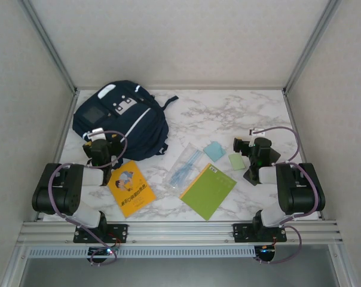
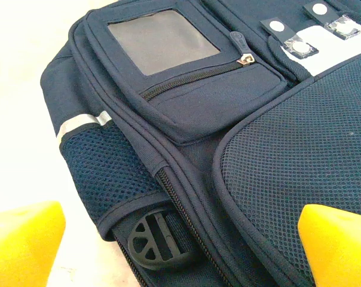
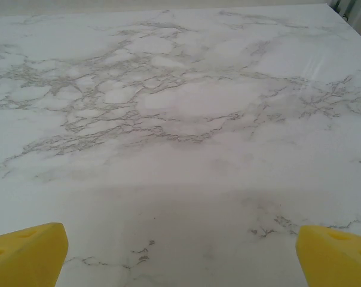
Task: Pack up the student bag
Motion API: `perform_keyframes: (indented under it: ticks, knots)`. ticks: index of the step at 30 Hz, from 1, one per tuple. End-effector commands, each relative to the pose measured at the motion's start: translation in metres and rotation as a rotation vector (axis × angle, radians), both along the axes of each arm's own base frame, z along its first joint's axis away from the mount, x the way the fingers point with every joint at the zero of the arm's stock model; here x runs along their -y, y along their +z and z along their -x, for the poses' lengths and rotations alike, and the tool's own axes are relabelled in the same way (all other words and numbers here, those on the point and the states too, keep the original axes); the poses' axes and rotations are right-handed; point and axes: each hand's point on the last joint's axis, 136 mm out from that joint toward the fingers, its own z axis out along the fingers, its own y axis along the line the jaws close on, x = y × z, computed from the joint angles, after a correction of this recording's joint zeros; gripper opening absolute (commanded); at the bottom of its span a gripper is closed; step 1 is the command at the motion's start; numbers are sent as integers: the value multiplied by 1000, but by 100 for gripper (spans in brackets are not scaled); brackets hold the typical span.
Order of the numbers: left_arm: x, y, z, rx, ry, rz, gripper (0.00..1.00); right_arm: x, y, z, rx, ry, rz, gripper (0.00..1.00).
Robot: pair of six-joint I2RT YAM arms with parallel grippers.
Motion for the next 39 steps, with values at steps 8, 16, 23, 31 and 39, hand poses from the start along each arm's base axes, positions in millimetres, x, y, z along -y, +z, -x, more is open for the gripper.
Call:
perform_keyframes:
  ticks: [8, 16, 23, 31, 39]
  knots:
    - [0, 11, -7, 38, 0, -1, 100, -2, 6, -4, 25, 7, -6, 99]
    - [0, 11, -7, 36, -4, 1, 100, -2, 6, -4, 24, 8, -7, 99]
    - [0, 11, -7, 38, -3, 1, 100, -4, 7, -4, 24, 19, -5, 99]
    - [-1, 39, -12, -66, 27, -12, 99, -14, 49, -16, -122, -25, -4, 99]
    - [4, 74, 3, -75, 146, 130, 100, -115, 77, -23, -339, 92, -399, 99]
